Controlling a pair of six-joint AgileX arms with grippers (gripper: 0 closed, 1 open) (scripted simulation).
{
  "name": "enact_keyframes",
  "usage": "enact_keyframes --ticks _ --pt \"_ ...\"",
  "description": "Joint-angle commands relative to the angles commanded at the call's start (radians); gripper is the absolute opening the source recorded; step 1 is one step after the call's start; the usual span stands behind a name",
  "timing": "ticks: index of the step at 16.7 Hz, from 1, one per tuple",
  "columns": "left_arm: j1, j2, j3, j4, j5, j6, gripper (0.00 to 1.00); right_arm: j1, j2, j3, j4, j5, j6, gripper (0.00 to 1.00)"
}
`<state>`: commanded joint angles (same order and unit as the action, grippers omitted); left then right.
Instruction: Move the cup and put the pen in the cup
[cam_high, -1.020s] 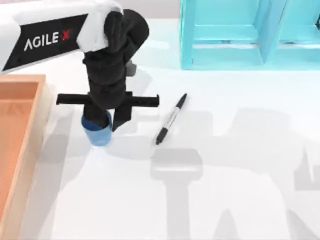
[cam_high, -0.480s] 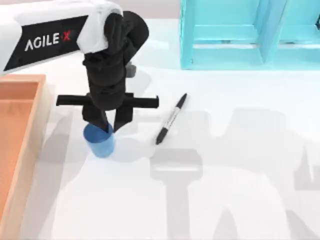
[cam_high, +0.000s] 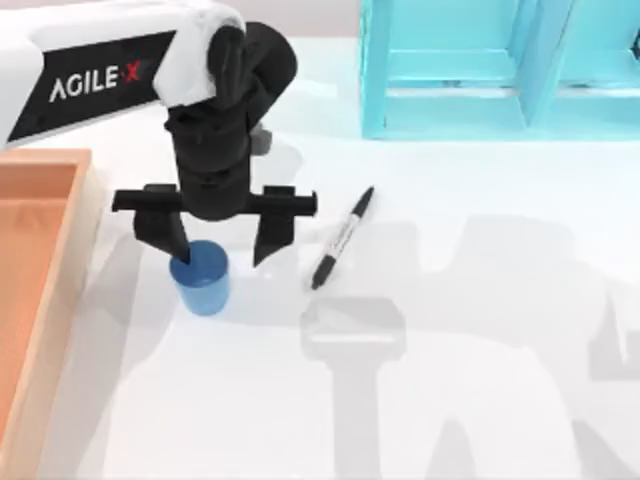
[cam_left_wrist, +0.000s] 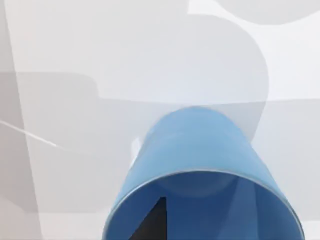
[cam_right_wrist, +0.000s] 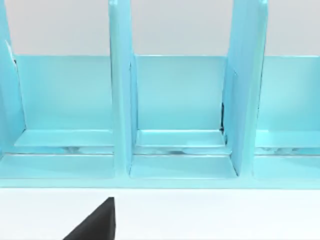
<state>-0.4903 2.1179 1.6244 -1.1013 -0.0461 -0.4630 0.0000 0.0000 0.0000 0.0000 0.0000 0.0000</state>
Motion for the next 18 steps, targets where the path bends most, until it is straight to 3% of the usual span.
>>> enact_keyframes --ticks 11,14,18 --pt "-0.003 0.004 0.015 -0.015 0.001 -0.001 1.00 0.000 0.000 0.000 0.000 0.000 0.000 1.00" --pt "-0.007 0.021 0.116 -0.111 0.001 -0.004 1.00 0.000 0.000 0.000 0.000 0.000 0.000 1.00" --pt "-0.012 0.041 0.386 -0.358 0.001 -0.005 1.00 0.000 0.000 0.000 0.000 0.000 0.000 1.00"
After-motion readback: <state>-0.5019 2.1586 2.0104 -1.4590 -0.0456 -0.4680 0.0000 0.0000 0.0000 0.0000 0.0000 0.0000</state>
